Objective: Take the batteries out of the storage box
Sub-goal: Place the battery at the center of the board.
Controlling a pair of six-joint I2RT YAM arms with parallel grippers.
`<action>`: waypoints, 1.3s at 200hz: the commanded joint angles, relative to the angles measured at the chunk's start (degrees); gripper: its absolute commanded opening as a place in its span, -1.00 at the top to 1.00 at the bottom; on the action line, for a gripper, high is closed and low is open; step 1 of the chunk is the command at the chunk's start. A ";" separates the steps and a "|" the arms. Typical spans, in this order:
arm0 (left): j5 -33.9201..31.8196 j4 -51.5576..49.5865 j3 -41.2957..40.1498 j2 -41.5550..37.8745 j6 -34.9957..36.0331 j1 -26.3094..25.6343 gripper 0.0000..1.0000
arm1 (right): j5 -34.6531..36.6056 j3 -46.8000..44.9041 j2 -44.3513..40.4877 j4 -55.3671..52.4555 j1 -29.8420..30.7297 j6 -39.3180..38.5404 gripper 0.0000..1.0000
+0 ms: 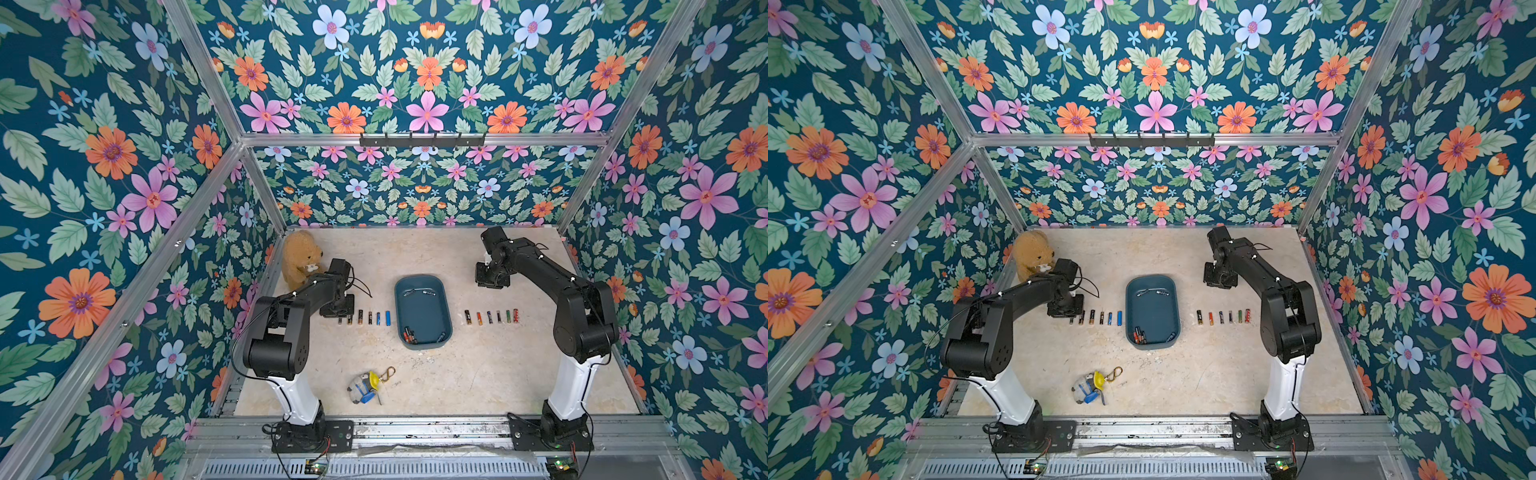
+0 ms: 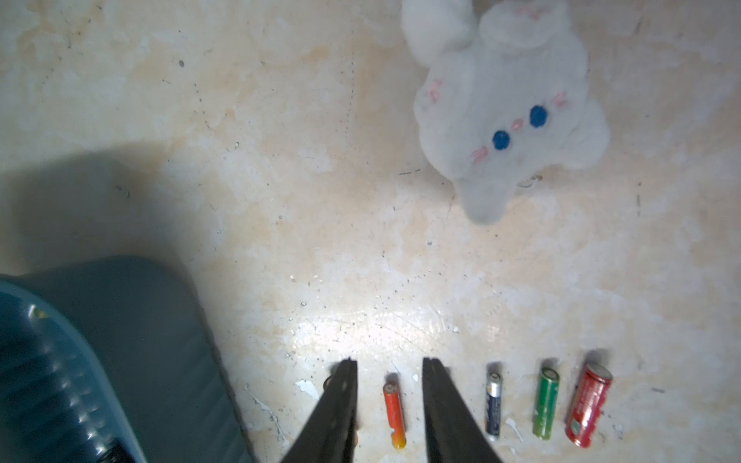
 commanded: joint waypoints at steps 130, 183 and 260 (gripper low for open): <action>0.31 -0.20 0.33 0.04 0.33 0.22 0.66 | 0.85 0.14 -0.11 -1.01 0.04 0.20 0.33; 0.30 -0.38 0.52 -0.06 0.33 0.22 0.61 | 0.77 0.24 -0.10 -1.00 0.10 0.20 0.32; 0.26 -0.81 1.12 -0.52 0.33 0.22 0.55 | 0.59 0.57 0.06 -1.12 0.24 0.21 0.33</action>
